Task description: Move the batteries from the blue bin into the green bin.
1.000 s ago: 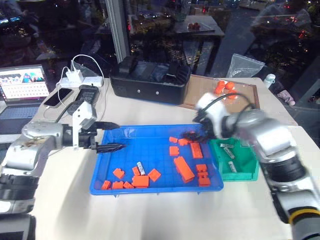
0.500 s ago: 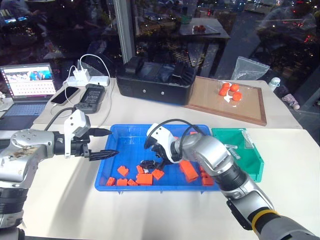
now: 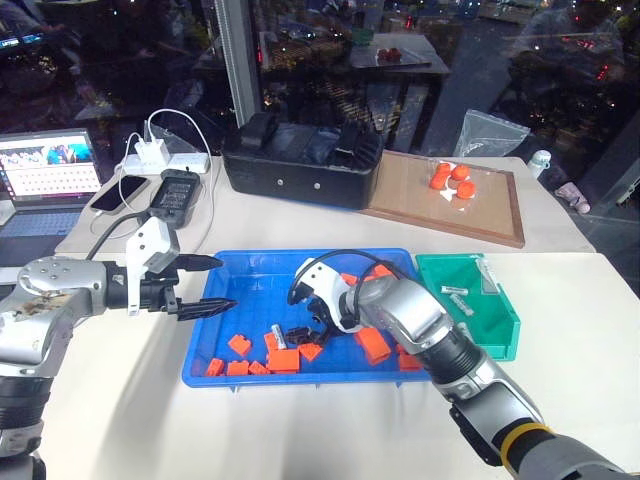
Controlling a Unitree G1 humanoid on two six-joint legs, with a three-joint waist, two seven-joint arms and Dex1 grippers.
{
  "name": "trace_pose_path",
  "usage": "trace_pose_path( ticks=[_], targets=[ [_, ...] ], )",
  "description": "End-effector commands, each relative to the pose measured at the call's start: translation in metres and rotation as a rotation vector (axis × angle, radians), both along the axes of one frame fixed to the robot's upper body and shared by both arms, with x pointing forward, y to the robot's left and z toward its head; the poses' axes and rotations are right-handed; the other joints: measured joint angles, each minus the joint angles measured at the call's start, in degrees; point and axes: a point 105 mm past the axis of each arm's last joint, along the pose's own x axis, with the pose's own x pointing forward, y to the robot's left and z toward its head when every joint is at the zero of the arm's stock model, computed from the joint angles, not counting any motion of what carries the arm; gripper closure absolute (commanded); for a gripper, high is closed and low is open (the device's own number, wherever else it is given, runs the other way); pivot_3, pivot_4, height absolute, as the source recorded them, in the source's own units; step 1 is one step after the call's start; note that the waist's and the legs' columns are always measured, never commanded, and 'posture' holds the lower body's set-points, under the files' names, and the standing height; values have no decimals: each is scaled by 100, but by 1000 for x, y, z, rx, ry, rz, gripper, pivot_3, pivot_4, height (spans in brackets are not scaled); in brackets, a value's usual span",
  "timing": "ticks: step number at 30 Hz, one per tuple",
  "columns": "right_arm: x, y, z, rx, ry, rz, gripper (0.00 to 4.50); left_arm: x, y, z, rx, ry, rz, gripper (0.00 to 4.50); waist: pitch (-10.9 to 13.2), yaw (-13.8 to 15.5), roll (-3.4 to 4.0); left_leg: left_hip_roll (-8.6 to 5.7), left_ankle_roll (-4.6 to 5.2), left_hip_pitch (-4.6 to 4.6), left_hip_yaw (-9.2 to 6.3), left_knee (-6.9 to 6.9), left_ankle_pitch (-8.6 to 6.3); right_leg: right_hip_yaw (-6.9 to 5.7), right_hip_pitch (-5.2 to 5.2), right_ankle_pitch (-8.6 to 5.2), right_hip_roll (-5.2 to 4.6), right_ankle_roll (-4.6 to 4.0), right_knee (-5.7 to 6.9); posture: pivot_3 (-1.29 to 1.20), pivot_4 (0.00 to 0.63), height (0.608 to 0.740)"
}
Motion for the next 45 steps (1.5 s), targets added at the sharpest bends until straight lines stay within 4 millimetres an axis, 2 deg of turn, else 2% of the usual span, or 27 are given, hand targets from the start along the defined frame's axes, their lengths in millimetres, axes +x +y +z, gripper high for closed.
trace_pose_path(
  ticks=[1, 3, 10, 15, 19, 24, 29, 34, 37, 40, 41, 42, 44, 45],
  targets=[
    [3, 7, 25, 57, -41, 7, 28, -2, 2, 12, 5, -45, 4, 0, 0, 6, 0, 0, 0, 0, 0, 0, 0, 0, 0, 0, 0, 0, 0, 0, 150, 735],
    [0, 11, 25, 57, -37, 22, 28, -2, 2, 12, 4, -47, 6, 0, 0, 8, 0, -1, 0, 0, 0, 0, 0, 0, 0, 0, -2, 0, 0, 0, 150, 735],
    [-6, 19, 3, 11, -16, 52, 28, -2, 1, 12, 2, -52, 4, 0, 0, 5, 0, -1, 0, 0, 1, -3, 0, 0, -1, 0, -1, 0, -1, 0, 150, 735],
    [-2, 19, -12, -36, -33, 53, 28, -2, 1, 13, 4, -55, 5, 0, -3, 1, -2, -1, 0, 5, 1, -4, 0, 0, 1, 0, -1, 0, -1, 0, 150, 735],
    [4, 13, -17, -77, -71, 52, 1024, -2, 1, 13, 6, -57, 5, 0, -3, 4, -3, -1, 0, 17, 1, -6, 0, 0, 2, 0, -2, 0, -2, 0, 150, 735],
    [8, 7, -19, -126, -133, 73, 2836, -2, 0, 13, 7, -61, 5, 0, -5, 15, -4, -6, -1, 34, 2, -12, -1, -1, 2, -1, -11, 0, -5, 0, 150, 735],
    [11, 0, -10, -132, -197, 92, 4477, 1, -1, 12, 4, -62, -2, 0, -10, 24, -12, -8, -1, 35, 3, -14, -1, -2, 1, -1, -18, -1, -7, 0, 150, 735],
    [17, -3, 3, -100, -222, 63, 4477, 3, -4, 11, -2, -66, -10, 0, -11, 15, -14, -7, -1, 31, 6, -21, 0, 3, 6, -1, -16, -2, -6, 0, 150, 735],
    [27, -4, 27, -36, -280, 39, 4477, 5, -6, 11, -6, -68, -16, 0, -11, 17, -14, -7, -1, 25, 9, -24, 0, 5, 6, -1, -15, -2, -5, 0, 150, 735],
    [25, -10, 50, 9, -320, 89, 4477, 6, -8, 10, -10, -68, -22, 0, -10, 25, -13, -9, -1, 17, 9, -23, 0, 4, 3, -1, -15, -1, -7, 0, 150, 735],
    [24, -12, 54, 22, -312, 94, 3913, 7, -8, 10, -12, -68, -24, 0, -10, 27, -13, -10, 0, 12, 9, -23, 0, 4, 0, -1, -15, -1, -7, 0, 150, 735],
    [22, -15, 57, 24, -308, 105, 3776, 7, -8, 10, -12, -68, -25, 0, -10, 27, -13, -9, 0, 11, 10, -22, 0, 4, -1, -1, -15, 0, -8, 0, 150, 735],
    [16, -20, 59, 23, -293, 148, 2944, 8, -9, 9, -14, -68, -27, 0, -10, 26, -14, -9, 0, 12, 9, -24, 0, 3, 1, -1, -14, 0, -10, 0, 150, 735],
    [12, -21, 58, 15, -296, 182, 2673, 8, -10, 9, -15, -68, -29, 0, -10, 26, -14, -8, 0, 12, 8, -24, 0, 3, 1, -1, -12, -1, -10, 0, 150, 735]
  ],
)
